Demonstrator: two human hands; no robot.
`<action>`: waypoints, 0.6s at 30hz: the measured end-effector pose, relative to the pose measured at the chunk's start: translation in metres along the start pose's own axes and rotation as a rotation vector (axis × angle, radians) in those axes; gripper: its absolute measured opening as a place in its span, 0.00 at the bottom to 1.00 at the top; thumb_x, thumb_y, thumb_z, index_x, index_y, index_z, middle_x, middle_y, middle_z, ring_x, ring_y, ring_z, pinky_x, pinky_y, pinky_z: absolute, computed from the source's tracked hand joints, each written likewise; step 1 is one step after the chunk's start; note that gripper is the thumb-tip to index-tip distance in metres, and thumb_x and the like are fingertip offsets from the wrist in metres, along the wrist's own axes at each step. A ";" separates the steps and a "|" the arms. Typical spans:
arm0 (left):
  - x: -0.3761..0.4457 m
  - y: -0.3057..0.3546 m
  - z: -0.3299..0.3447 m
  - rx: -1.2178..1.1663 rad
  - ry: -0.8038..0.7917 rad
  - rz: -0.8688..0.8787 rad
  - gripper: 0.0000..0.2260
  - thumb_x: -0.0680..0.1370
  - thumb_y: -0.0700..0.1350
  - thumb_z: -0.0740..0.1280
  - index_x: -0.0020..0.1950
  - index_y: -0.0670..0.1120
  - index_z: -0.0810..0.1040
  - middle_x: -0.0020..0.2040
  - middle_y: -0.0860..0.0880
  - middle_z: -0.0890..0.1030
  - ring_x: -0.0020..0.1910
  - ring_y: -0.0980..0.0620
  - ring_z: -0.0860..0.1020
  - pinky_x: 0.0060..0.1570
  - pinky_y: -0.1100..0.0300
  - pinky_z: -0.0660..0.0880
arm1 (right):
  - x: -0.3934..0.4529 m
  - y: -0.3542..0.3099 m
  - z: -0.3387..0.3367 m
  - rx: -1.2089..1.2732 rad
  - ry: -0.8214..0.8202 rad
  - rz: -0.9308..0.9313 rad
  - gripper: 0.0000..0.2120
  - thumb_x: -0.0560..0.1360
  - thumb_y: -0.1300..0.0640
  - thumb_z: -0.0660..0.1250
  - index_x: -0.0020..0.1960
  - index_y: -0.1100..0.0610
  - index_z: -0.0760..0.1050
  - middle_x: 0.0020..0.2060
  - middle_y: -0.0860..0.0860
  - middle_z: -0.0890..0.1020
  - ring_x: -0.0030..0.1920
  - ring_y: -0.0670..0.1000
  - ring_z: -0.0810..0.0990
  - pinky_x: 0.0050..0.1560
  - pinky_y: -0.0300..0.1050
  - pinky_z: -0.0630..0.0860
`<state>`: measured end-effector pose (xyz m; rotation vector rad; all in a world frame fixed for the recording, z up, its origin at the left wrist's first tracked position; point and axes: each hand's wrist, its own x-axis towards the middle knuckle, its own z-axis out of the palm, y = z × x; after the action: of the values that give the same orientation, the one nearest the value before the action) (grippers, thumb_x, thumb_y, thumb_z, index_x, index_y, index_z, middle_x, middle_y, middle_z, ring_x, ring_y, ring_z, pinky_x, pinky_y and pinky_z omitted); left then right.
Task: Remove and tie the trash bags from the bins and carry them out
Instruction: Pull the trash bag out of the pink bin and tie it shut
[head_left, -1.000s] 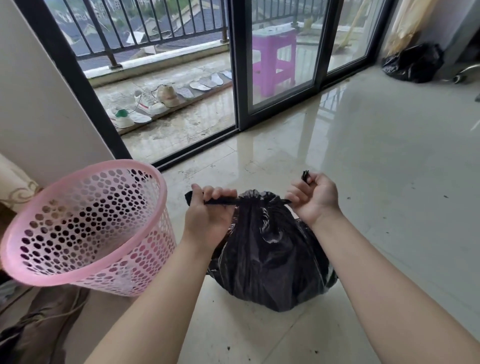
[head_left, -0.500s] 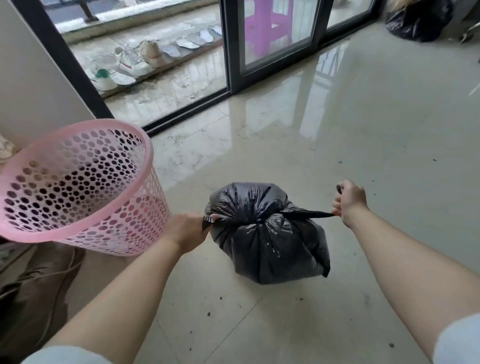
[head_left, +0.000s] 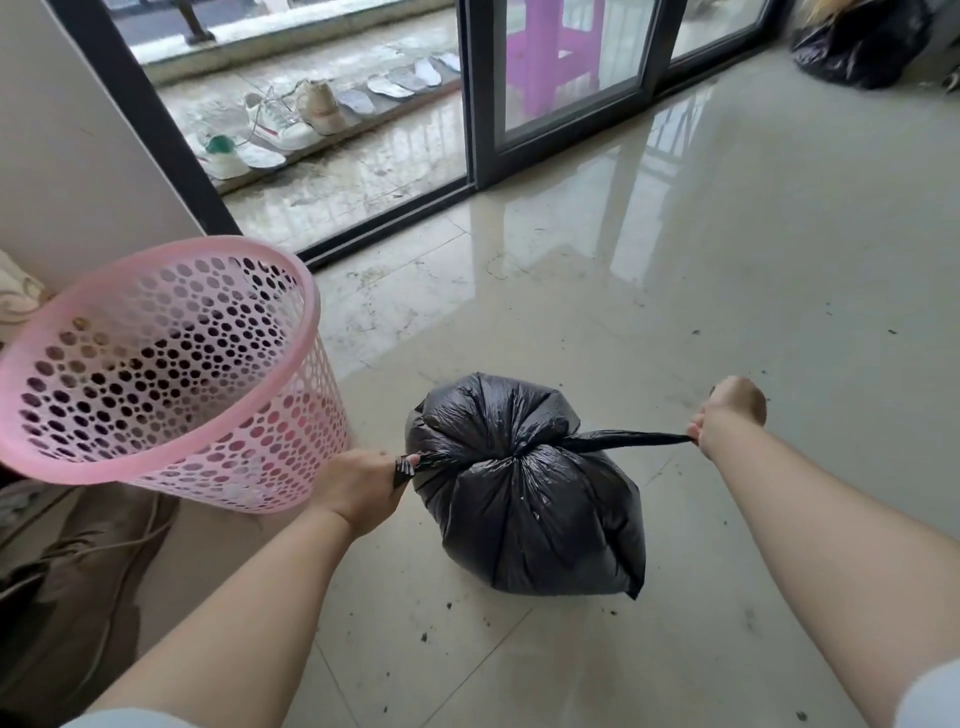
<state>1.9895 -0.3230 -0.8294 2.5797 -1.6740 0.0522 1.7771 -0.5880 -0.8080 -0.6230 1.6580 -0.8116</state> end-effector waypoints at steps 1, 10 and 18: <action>0.005 0.000 0.001 0.039 -0.043 -0.036 0.19 0.79 0.48 0.54 0.45 0.37 0.80 0.44 0.38 0.83 0.42 0.40 0.81 0.38 0.54 0.75 | 0.000 -0.002 0.003 0.011 0.005 -0.025 0.12 0.70 0.65 0.47 0.30 0.55 0.54 0.27 0.51 0.56 0.12 0.46 0.51 0.21 0.24 0.54; 0.055 0.010 -0.019 -1.342 0.259 -0.842 0.14 0.79 0.49 0.58 0.36 0.45 0.72 0.38 0.39 0.75 0.39 0.45 0.74 0.43 0.55 0.66 | -0.007 -0.006 0.035 0.243 -0.260 -0.084 0.10 0.73 0.66 0.55 0.37 0.55 0.59 0.18 0.50 0.69 0.27 0.49 0.65 0.22 0.37 0.63; 0.030 0.034 0.003 -2.011 0.322 -1.546 0.25 0.76 0.49 0.64 0.69 0.39 0.62 0.64 0.40 0.71 0.62 0.43 0.72 0.60 0.48 0.71 | -0.027 0.018 0.039 -0.033 -0.579 0.154 0.10 0.78 0.59 0.55 0.38 0.58 0.65 0.37 0.56 0.73 0.37 0.55 0.76 0.38 0.46 0.77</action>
<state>1.9705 -0.3650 -0.8295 1.1727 0.7077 -0.7145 1.8216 -0.5632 -0.8110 -0.6674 1.1717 -0.4348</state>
